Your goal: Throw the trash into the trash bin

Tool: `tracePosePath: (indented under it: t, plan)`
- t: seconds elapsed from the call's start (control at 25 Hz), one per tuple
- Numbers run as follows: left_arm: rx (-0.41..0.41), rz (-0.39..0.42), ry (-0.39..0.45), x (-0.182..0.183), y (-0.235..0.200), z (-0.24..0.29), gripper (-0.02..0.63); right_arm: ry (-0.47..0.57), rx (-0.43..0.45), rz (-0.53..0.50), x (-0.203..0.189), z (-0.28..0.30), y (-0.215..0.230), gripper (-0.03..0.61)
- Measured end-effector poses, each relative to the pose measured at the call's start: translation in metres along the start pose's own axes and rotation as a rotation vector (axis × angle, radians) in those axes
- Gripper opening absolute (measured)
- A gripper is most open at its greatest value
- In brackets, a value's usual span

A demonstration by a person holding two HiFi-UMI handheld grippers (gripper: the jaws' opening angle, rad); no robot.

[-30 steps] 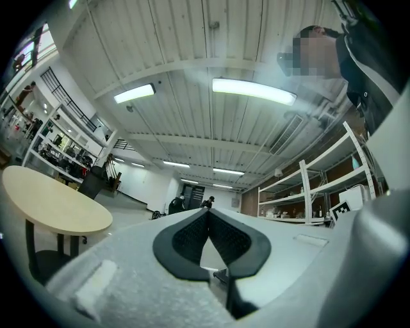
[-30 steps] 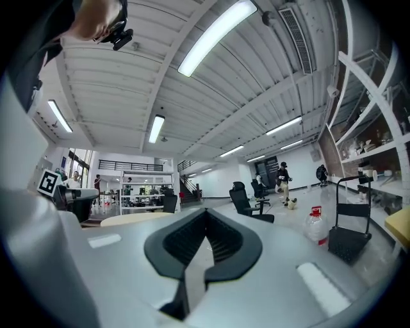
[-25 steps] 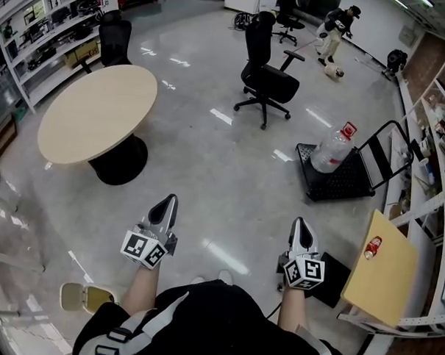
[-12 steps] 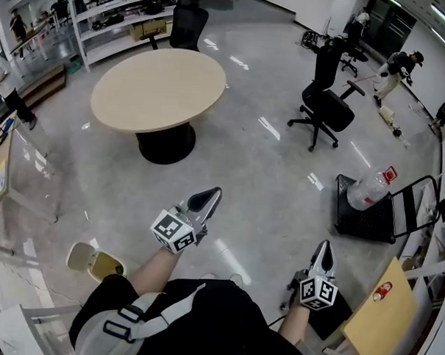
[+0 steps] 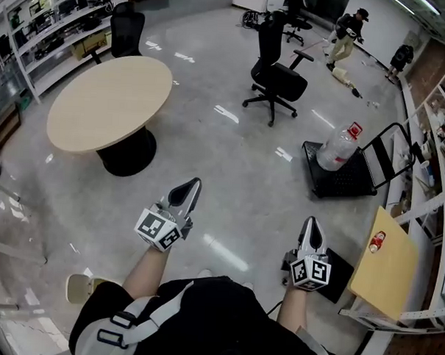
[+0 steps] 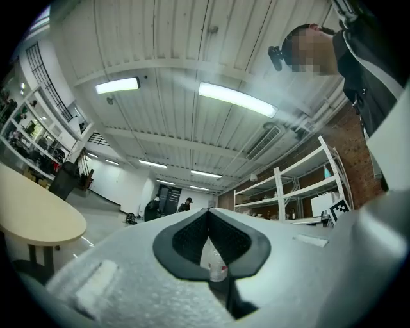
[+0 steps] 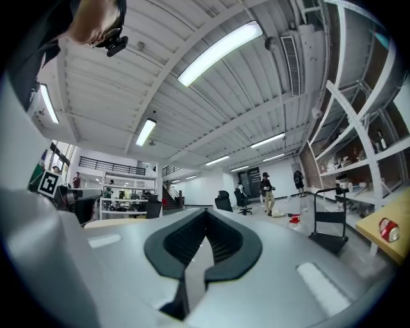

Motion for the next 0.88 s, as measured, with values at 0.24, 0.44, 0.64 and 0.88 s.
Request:
tracePosePath:
  t: [0.24, 0.44, 0.64, 0.88]
  plan:
    - [-0.127, -0.028, -0.009, -0.011, 0.050, 0.048, 0.000, 0.036, -0.150, -0.014, 0.016, -0.057, 0.042, 0.005]
    - [-0.264, -0.070, -0.038, -0.035, 0.115, 0.090, 0.000, 0.058, -0.300, -0.054, 0.034, -0.125, 0.085, 0.005]
    - [-0.389, -0.102, -0.055, -0.052, 0.186, 0.128, 0.000, 0.083, -0.444, -0.055, 0.046, -0.191, 0.125, 0.005]
    - [-0.492, -0.121, -0.077, -0.071, 0.264, 0.153, 0.000, 0.112, -0.546, -0.070, 0.050, -0.253, 0.163, 0.005]
Point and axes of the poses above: the fingertips, and each gripper's own axes: z forward along the fingers, y to its right, x out of its top, the point moved 9 cm from there along -z, backward along the fingers, and after that the axes turned 10 degrees about x, right-handed, at the moved point
